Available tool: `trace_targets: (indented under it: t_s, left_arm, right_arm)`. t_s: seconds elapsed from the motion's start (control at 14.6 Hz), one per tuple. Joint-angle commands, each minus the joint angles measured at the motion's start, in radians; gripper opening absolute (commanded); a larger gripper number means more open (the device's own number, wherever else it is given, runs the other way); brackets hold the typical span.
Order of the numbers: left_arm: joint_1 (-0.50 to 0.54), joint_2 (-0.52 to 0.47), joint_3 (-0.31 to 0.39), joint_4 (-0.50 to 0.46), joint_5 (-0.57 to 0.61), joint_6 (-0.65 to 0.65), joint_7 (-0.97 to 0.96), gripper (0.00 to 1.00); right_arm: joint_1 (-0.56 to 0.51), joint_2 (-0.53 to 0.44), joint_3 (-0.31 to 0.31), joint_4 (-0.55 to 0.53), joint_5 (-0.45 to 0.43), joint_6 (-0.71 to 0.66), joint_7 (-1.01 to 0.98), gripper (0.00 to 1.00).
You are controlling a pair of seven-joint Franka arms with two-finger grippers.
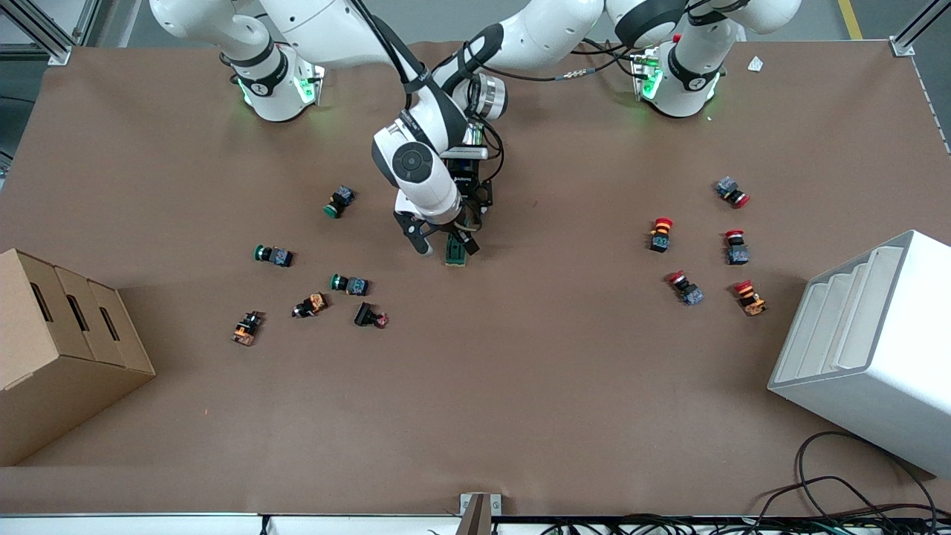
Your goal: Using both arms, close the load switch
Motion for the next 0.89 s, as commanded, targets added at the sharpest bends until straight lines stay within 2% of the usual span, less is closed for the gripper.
trace_targets:
  t_s: [0.0, 0.21, 0.48, 0.82]
  left_arm:
    - [-0.009, 0.039, 0.003, 0.029, -0.005, 0.008, 0.014, 0.99]
    - [-0.011, 0.042, 0.003, 0.024, -0.026, 0.008, 0.012, 0.99]
    - [-0.013, 0.045, 0.003, 0.026, -0.031, 0.008, 0.022, 0.99]
    - [-0.011, 0.058, 0.003, 0.027, -0.031, 0.008, 0.023, 0.99]
  right_arm:
    - [-0.008, 0.007, -0.013, 0.038, 0.009, 0.010, -0.003, 1.00]
    - [-0.040, 0.007, -0.013, 0.072, 0.009, -0.001, -0.007, 1.00]
    - [-0.074, 0.007, -0.013, 0.156, 0.008, -0.113, -0.006, 1.00]
    - [-0.079, 0.018, -0.013, 0.188, -0.001, -0.115, -0.003, 1.00]
